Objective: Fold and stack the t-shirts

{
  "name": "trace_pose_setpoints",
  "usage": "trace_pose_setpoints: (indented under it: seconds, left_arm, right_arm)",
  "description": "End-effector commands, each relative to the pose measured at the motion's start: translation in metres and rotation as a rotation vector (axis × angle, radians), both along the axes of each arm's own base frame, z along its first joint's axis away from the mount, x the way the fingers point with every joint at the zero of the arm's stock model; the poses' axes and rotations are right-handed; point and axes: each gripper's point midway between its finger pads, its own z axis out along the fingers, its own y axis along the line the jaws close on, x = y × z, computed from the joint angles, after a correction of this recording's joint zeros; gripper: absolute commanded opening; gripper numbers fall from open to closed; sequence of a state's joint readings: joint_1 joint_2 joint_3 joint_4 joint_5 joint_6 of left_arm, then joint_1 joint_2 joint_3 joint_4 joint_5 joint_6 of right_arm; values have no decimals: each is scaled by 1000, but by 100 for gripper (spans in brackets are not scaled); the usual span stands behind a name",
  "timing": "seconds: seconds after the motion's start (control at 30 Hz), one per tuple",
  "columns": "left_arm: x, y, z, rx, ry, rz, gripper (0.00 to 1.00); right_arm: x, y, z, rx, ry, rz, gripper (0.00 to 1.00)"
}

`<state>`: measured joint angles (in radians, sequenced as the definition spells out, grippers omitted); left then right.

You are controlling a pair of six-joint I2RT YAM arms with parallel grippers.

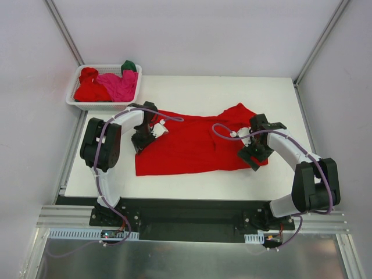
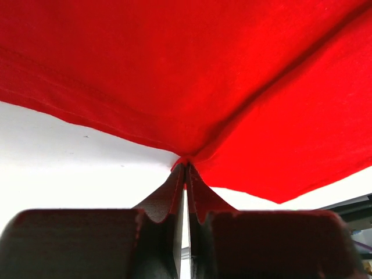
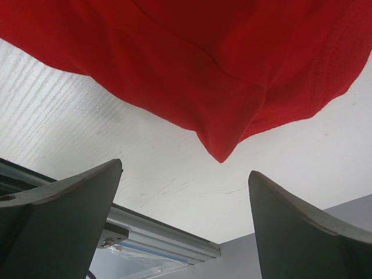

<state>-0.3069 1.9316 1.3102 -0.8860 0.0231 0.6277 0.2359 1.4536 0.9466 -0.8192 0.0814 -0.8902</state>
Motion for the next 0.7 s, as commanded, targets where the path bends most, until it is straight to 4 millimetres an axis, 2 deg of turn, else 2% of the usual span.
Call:
trace_pose_setpoints:
  seconds: [0.0,0.33,0.53,0.67]
  left_arm:
    - [-2,-5,14,-11,-19,-15,0]
    - [-9,-27,52,-31,-119,-101,0]
    - [-12,-26,48,-20,-105,-117,0]
    - [-6,-28,45,-21,-108,-123,0]
  right_arm:
    - [-3,3,2,13,-2,0,95]
    - [-1,4,1,12,-3,3,96]
    - [0,6,3,12,-5,12,96]
    - [-1,5,4,7,-6,14,96]
